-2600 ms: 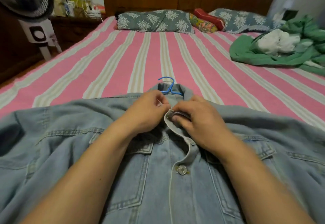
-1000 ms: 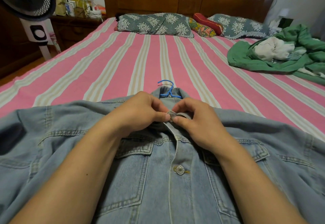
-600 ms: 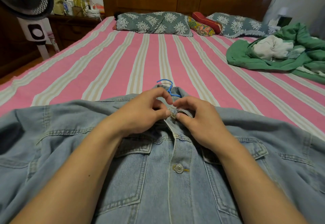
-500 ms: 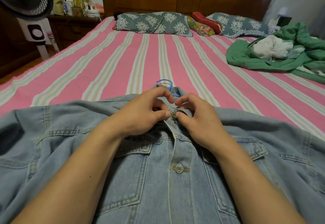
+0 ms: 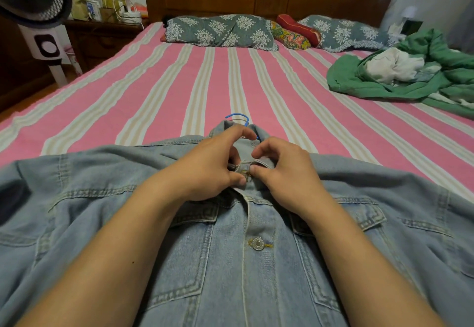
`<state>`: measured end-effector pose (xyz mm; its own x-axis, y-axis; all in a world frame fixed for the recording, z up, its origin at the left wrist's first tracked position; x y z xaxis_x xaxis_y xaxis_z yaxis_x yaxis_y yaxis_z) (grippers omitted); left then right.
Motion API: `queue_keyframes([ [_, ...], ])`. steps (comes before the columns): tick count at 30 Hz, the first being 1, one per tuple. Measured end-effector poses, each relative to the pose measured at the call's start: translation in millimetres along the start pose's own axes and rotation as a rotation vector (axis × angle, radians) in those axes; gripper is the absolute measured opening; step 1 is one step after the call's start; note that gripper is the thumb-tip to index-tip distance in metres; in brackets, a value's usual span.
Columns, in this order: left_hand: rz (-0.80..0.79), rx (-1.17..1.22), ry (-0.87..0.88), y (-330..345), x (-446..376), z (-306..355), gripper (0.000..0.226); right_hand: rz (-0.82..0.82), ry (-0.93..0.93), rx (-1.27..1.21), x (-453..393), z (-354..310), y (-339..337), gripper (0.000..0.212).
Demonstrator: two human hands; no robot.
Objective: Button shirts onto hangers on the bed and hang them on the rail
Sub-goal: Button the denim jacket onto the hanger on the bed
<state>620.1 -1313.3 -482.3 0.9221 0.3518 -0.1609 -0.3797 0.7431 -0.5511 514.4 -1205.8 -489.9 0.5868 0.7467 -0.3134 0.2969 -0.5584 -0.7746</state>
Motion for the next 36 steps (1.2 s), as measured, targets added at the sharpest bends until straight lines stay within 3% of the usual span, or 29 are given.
queue_keyframes([
  [2, -0.013, -0.047, 0.02, 1.9, 0.8, 1.2, 0.068, -0.035, 0.038, -0.021, -1.4, 2.7, 3.5, 0.022],
  [5, 0.018, 0.058, 0.069, 0.0, -5.3, -2.3, 0.043, -0.005, 0.009, 0.023, -2.4, 6.7, 4.7, 0.02],
  [9, 0.236, 0.135, 0.072, -0.3, -7.5, -25.7, 0.016, 0.142, 0.139, 0.173, -2.9, 33.4, 7.4, 0.048],
  [13, 0.277, -0.039, 0.027, 16.6, 2.5, -40.5, 0.021, 0.034, 0.201, 0.3, 5.3, 35.3, 25.8, 0.046],
  [15, 0.249, -0.183, -0.037, 17.1, 6.7, -31.3, 0.027, -0.141, 0.152, 0.295, 8.4, 21.9, 17.6, 0.051],
  [17, 0.209, -0.393, -0.158, 13.5, 7.3, -12.4, 0.024, -0.357, 0.105, 0.122, 10.9, 14.5, -13.8, 0.06],
  [19, 0.247, -0.579, -0.257, 9.2, 7.5, 15.4, 0.027, -0.342, 0.006, 0.065, 18.2, 16.9, -67.5, 0.051],
  [21, 0.367, -0.471, -0.118, 15.9, 6.5, 64.7, 0.031, -0.257, -0.06, 0.097, 36.9, 34.2, -111.6, 0.034],
  [23, 0.224, -0.172, -0.039, 48.7, 7.7, 101.1, 0.033, -0.389, -0.088, 0.081, 67.1, 58.1, -119.6, 0.03],
  [25, -0.055, -0.035, -0.166, 99.6, 17.7, 96.8, 0.037, -0.545, -0.115, 0.197, 91.0, 87.3, -100.6, 0.041],
  [27, -0.177, -0.075, -0.252, 128.2, 34.4, 75.1, 0.045, -0.503, -0.151, 0.255, 95.7, 104.1, -84.6, 0.045],
  [30, -0.064, -0.049, -0.178, 135.7, 37.6, 52.6, 0.048, -0.278, -0.267, 0.306, 89.8, 101.2, -76.3, 0.024],
  [33, 0.026, -0.056, -0.016, 139.6, 25.8, 49.9, 0.027, -0.139, -0.274, 0.26, 83.3, 99.6, -72.6, 0.022],
  [35, 0.112, 0.028, -0.018, 135.7, 20.4, 47.1, 0.003, -0.115, -0.157, 0.069, 77.8, 109.7, -72.5, 0.004],
  [36, 0.129, 0.104, -0.058, 134.3, 18.7, 43.5, 0.007, -0.083, -0.095, 0.003, 75.9, 115.0, -73.8, 0.009],
])
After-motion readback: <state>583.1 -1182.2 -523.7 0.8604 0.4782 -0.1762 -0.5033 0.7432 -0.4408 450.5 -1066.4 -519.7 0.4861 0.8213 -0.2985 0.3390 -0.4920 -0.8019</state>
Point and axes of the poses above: each hand's wrist, its own x-axis away from the middle knuckle, its own y-axis out of the palm, z = x × y, the point moved 6 cm from there along -x, towards the middle knuckle, and after that the axes turned 13 degrees about x, right-handed, at the moved point
